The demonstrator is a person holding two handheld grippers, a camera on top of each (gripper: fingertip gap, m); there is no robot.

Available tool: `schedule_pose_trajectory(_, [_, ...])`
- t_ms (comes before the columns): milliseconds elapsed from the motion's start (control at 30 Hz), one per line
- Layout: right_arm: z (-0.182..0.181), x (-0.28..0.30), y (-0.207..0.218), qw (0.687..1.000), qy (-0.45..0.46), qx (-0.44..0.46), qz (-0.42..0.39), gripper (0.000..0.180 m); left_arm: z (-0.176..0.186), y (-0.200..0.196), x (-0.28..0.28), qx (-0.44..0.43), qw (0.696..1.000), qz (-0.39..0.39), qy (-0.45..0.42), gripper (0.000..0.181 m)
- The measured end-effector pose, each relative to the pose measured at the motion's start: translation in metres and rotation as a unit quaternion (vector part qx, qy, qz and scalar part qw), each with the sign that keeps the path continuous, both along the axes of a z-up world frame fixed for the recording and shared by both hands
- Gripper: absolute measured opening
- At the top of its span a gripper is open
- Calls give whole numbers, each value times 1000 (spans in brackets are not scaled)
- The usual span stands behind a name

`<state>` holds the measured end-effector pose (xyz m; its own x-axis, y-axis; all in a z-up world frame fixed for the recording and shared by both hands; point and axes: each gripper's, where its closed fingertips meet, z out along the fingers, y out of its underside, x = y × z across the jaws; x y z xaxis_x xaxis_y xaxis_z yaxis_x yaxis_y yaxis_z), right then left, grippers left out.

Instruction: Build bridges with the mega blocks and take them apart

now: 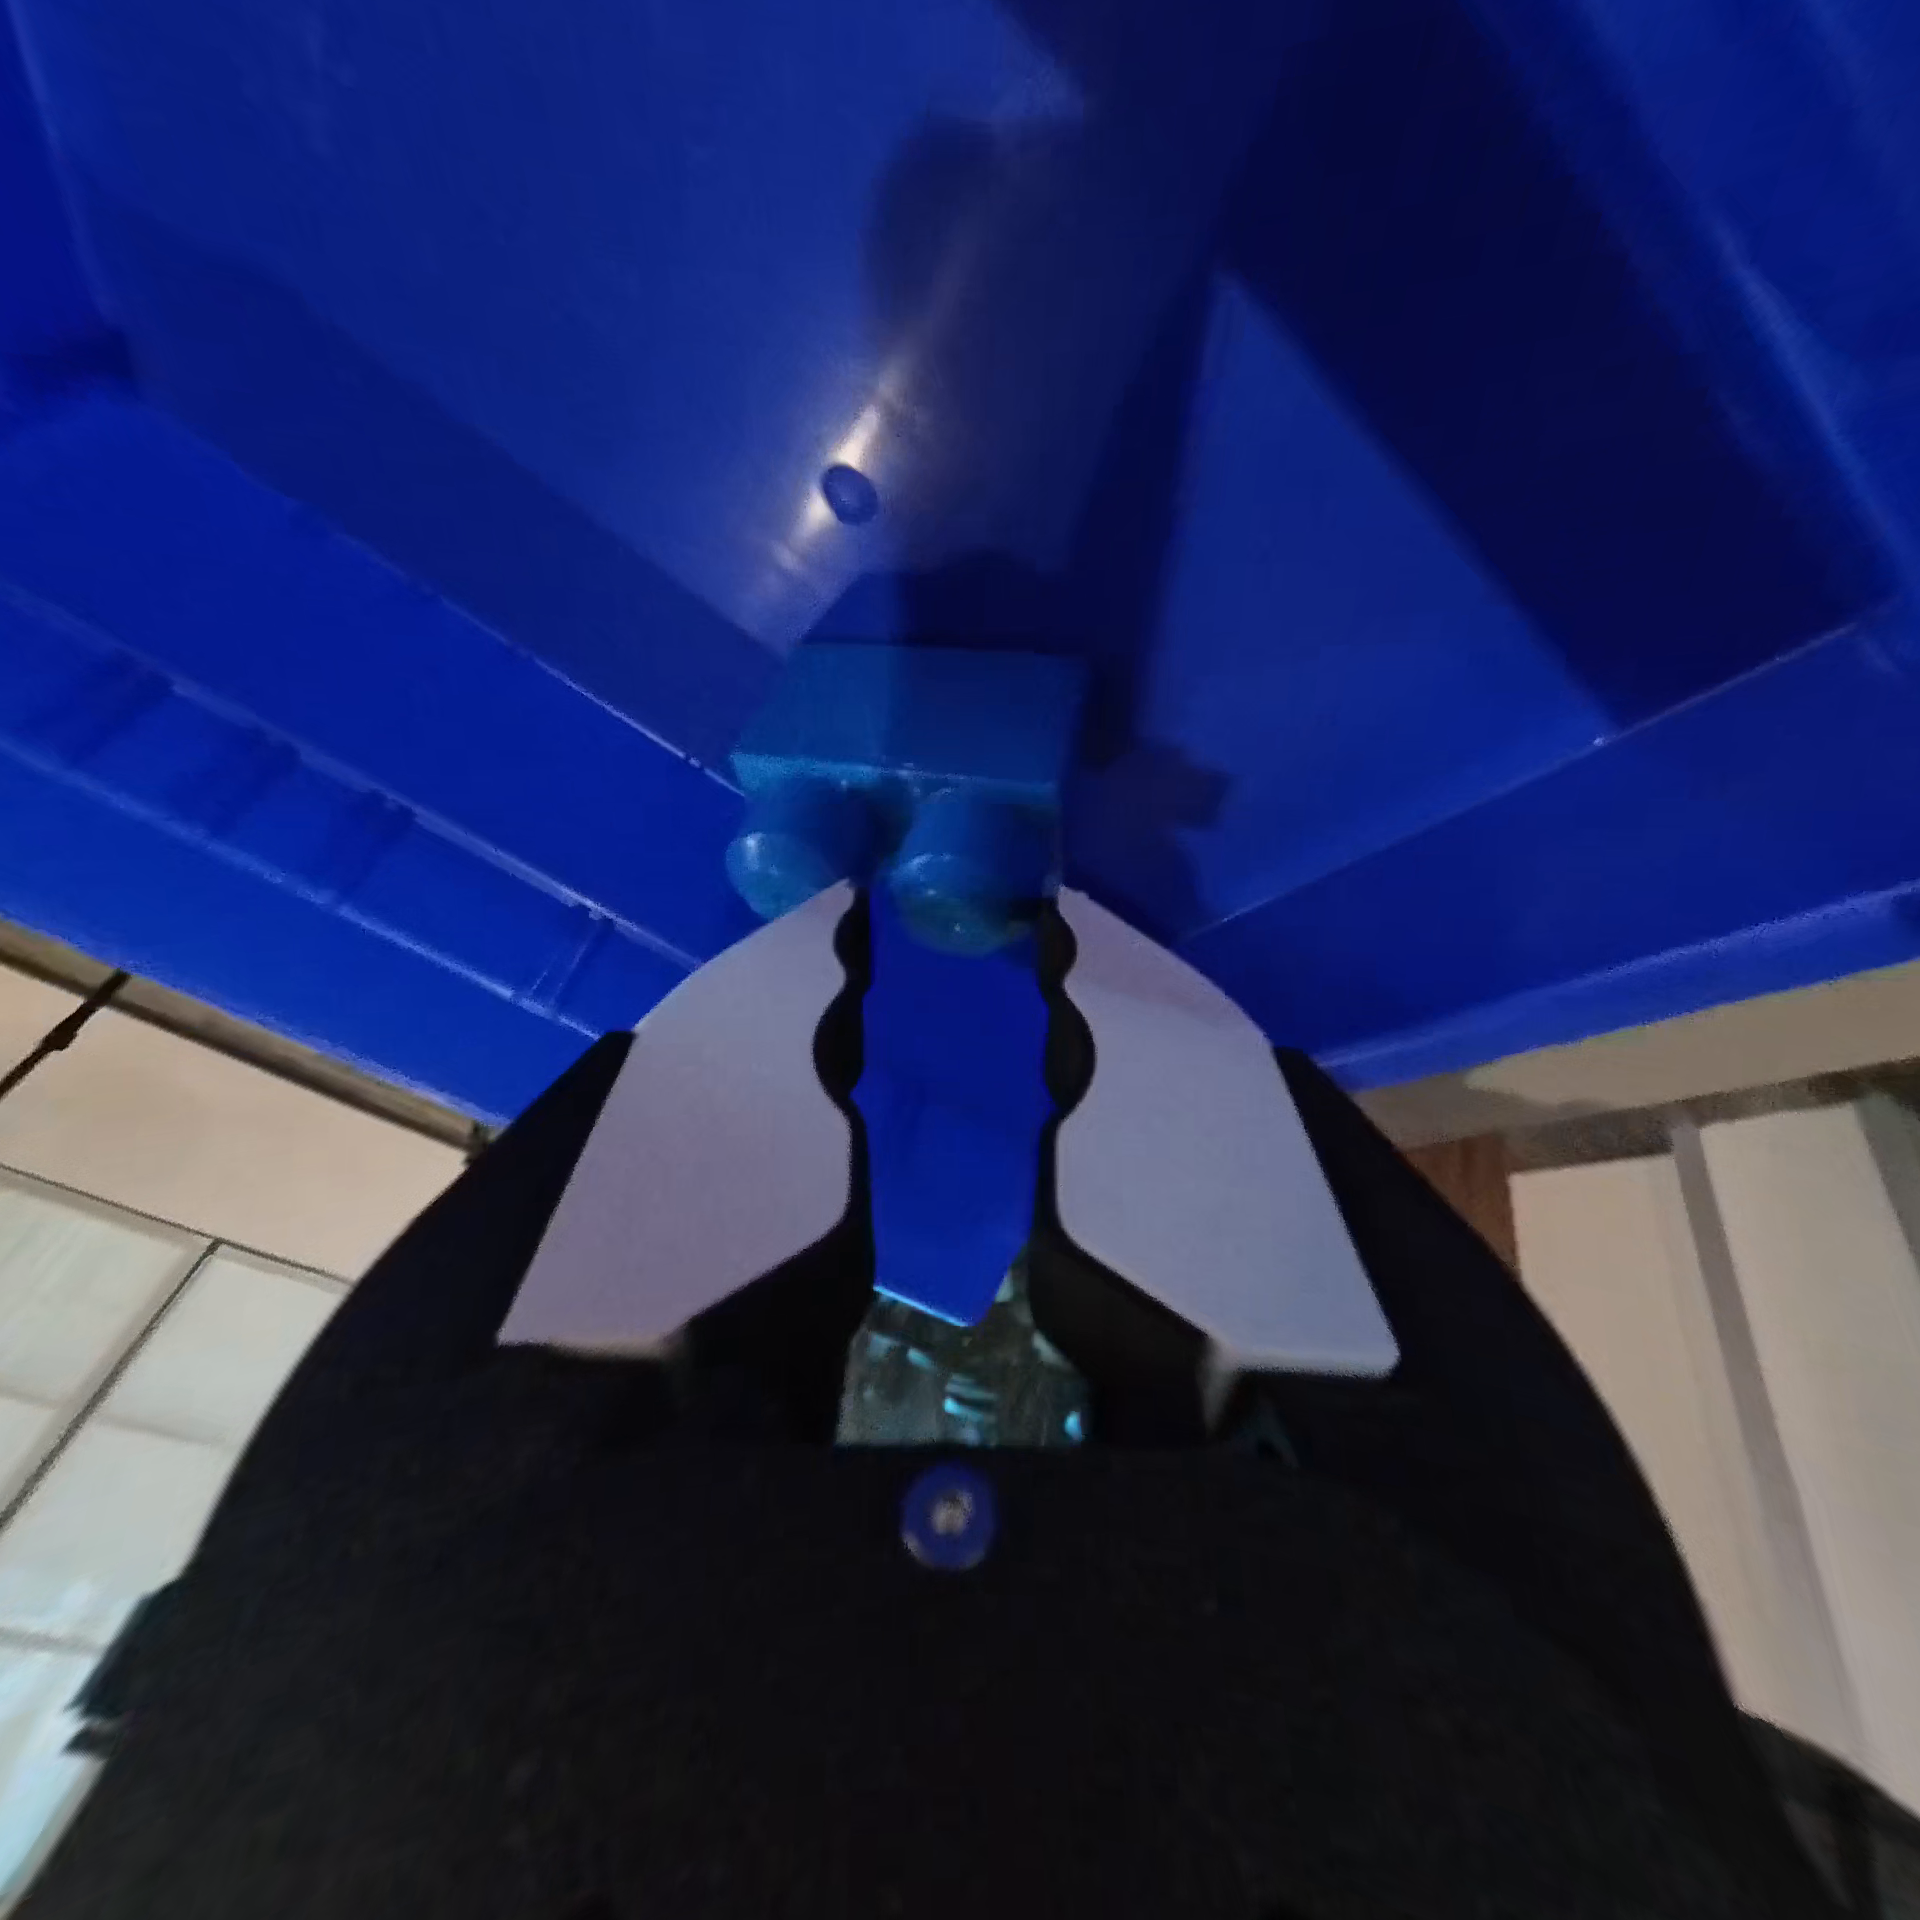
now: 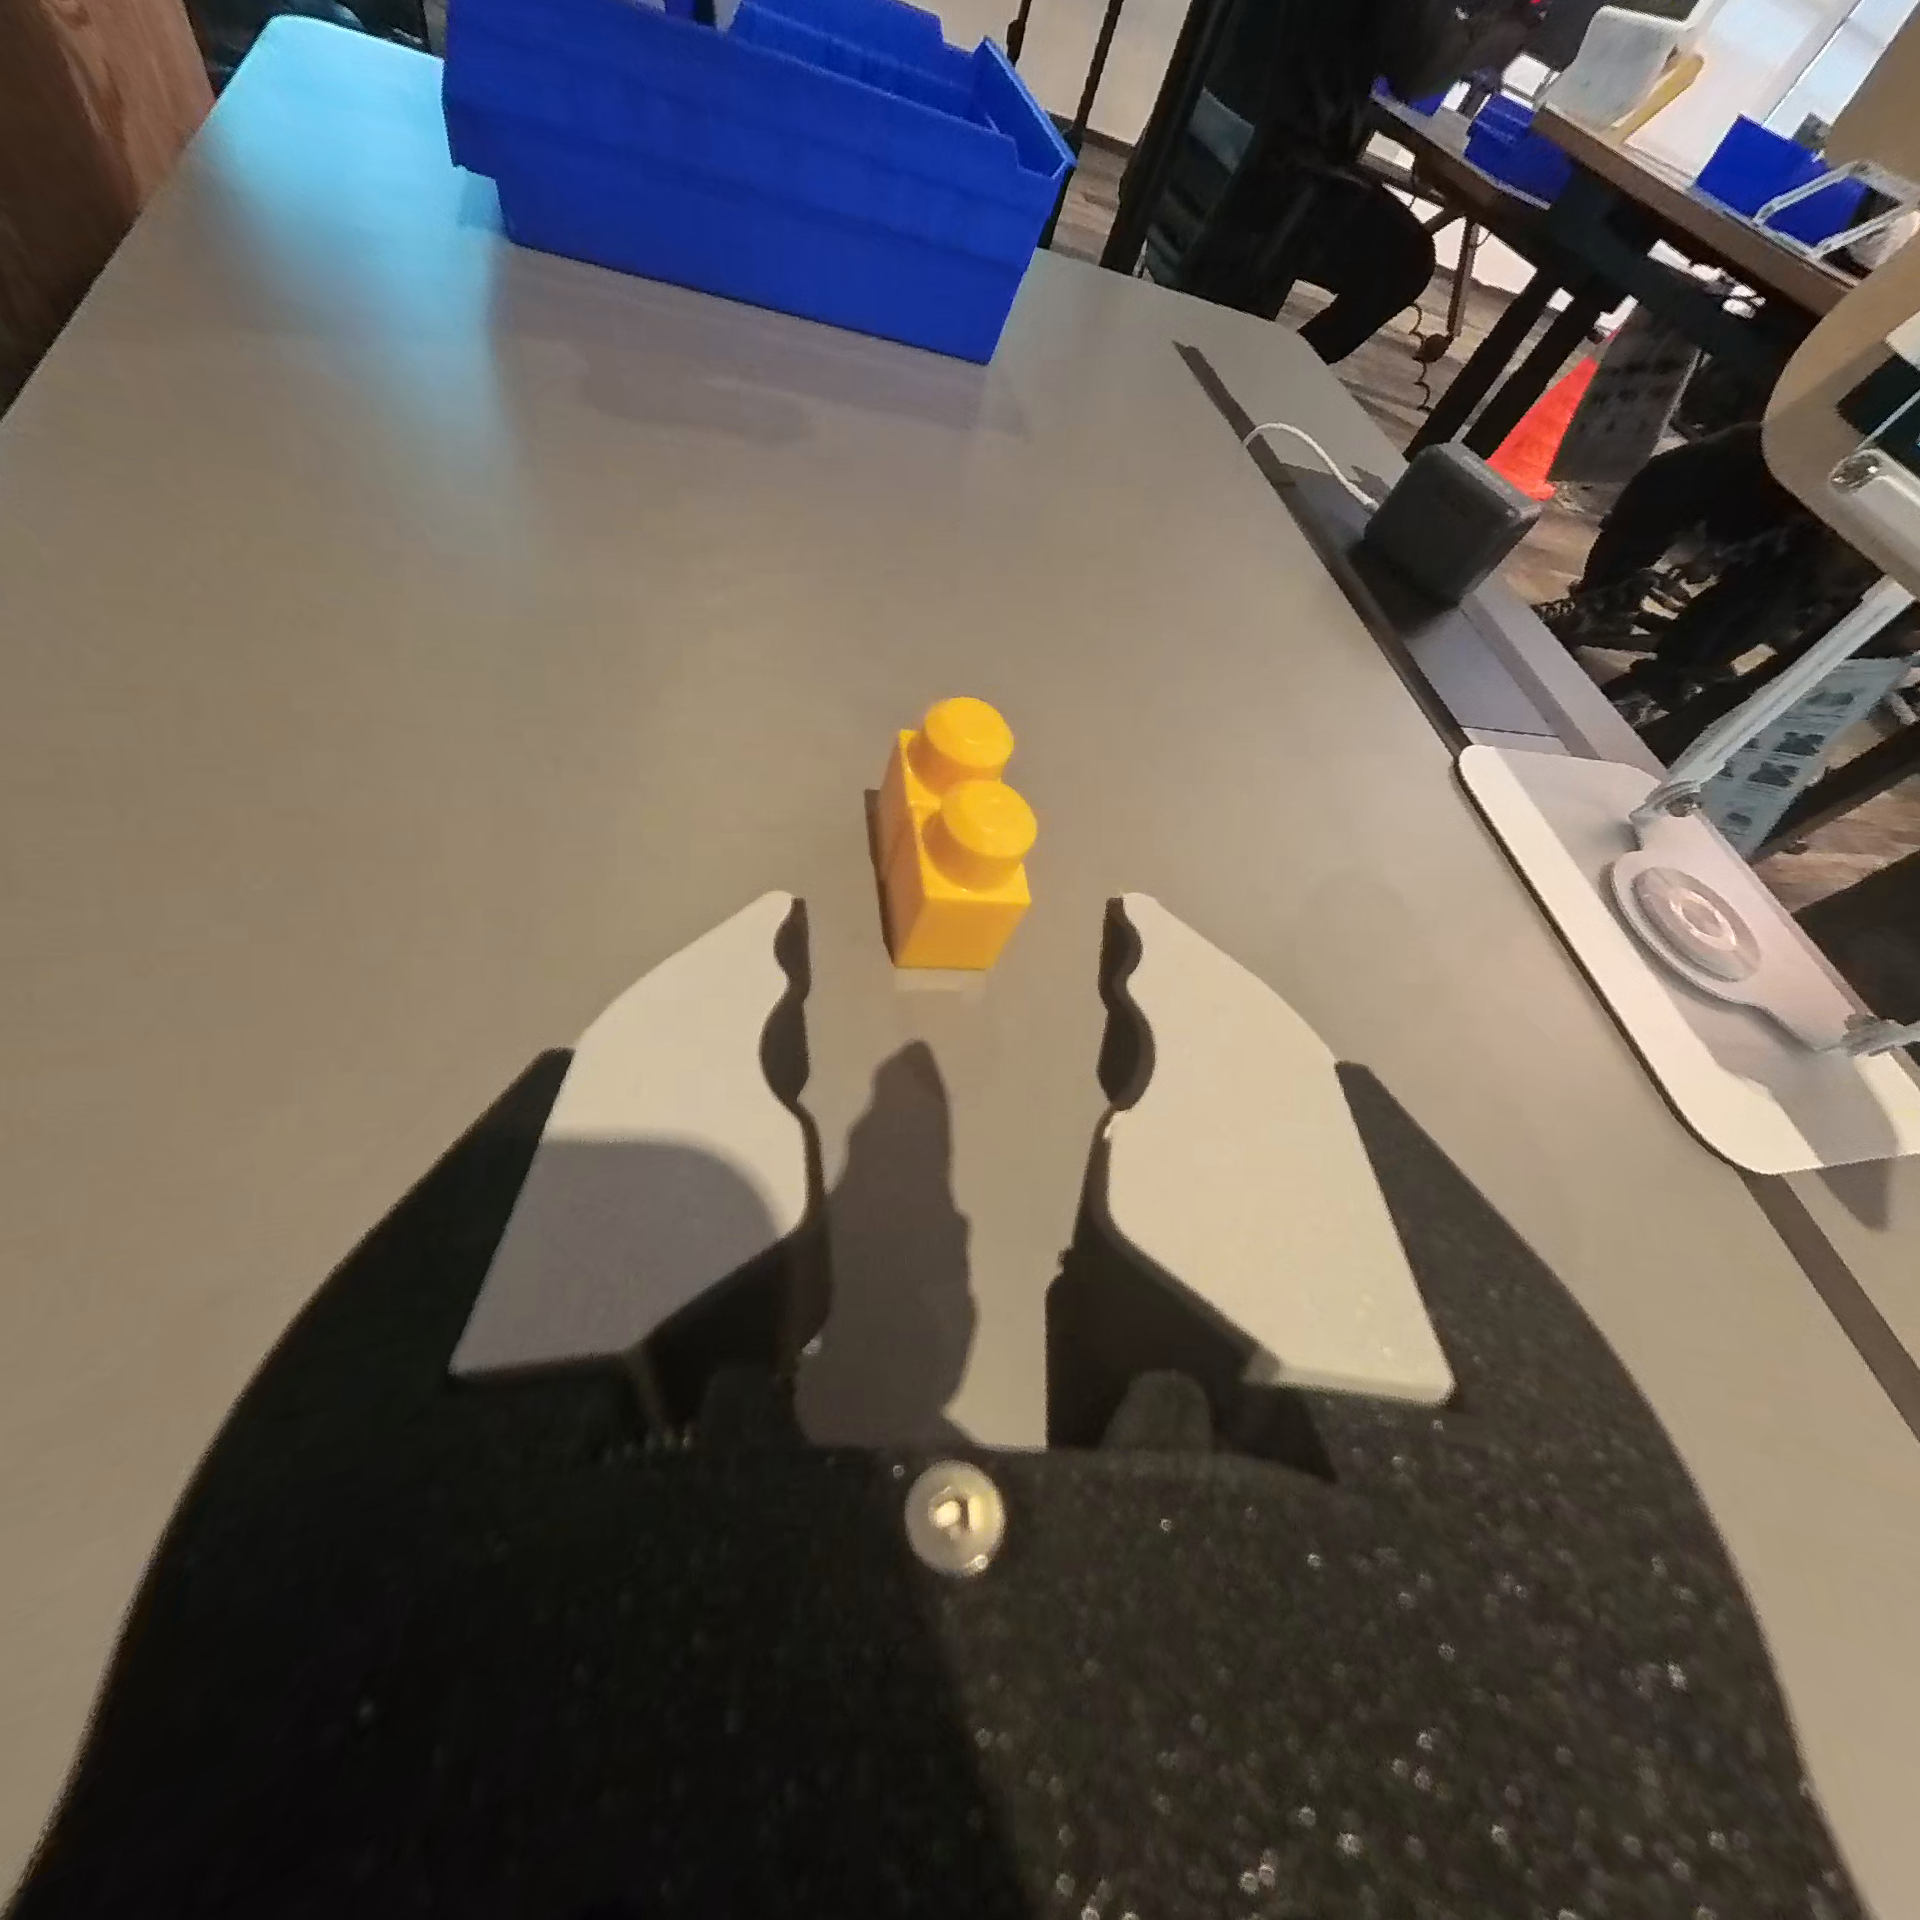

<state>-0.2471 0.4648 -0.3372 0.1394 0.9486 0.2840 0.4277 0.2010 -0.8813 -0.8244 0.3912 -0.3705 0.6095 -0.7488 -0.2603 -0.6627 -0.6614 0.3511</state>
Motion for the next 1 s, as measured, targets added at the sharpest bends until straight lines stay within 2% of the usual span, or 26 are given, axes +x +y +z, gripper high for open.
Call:
schedule_pose_trajectory(33, [1, 0, 0, 1000, 1, 0, -1, 53, 3, 1, 0, 17, 1000, 11, -12, 35])
schedule_pose_trajectory(133, [3, 1, 1, 1000, 3, 4, -4, 54, 16, 7, 1, 105, 989, 72, -73, 47])
schedule_pose_trajectory(200, [5, 1, 2, 1000, 8, 4, -8, 54, 27, 12, 4, 202, 960, 138, -137, 58])
schedule_pose_trajectory(267, [8, 1, 3, 1000, 16, 0, -14, 54, 40, 17, 4, 317, 901, 218, -202, 69])
schedule_pose_trajectory(367, [13, 2, 7, 999, 33, -9, -28, 54, 53, 15, 4, 445, 779, 327, -297, 86])
schedule_pose_trajectory(400, [14, 2, 8, 999, 39, -13, -31, 53, 53, 13, 3, 472, 747, 349, -311, 86])
schedule_pose_trajectory(467, [15, 1, 9, 998, 44, -19, -38, 53, 46, 8, -1, 498, 715, 380, -311, 90])
schedule_pose_trajectory(533, [14, 1, 9, 998, 42, -24, -41, 53, 34, 6, 0, 488, 710, 404, -309, 91])
schedule_pose_trajectory(600, [12, 0, 10, 998, 42, -30, -45, 53, 25, 6, -3, 469, 719, 422, -291, 90])
schedule_pose_trajectory(733, [7, 0, 13, 996, 42, -59, -57, 50, 24, 12, -9, 436, 734, 451, -262, 86])
schedule_pose_trajectory(833, [0, 1, 15, 993, 33, -85, -69, 48, 24, 14, -9, 411, 744, 472, -236, 76])
schedule_pose_trajectory(1000, [-6, 3, 17, 990, 30, -115, -80, 48, 10, 12, -3, 360, 738, 524, -226, 73])
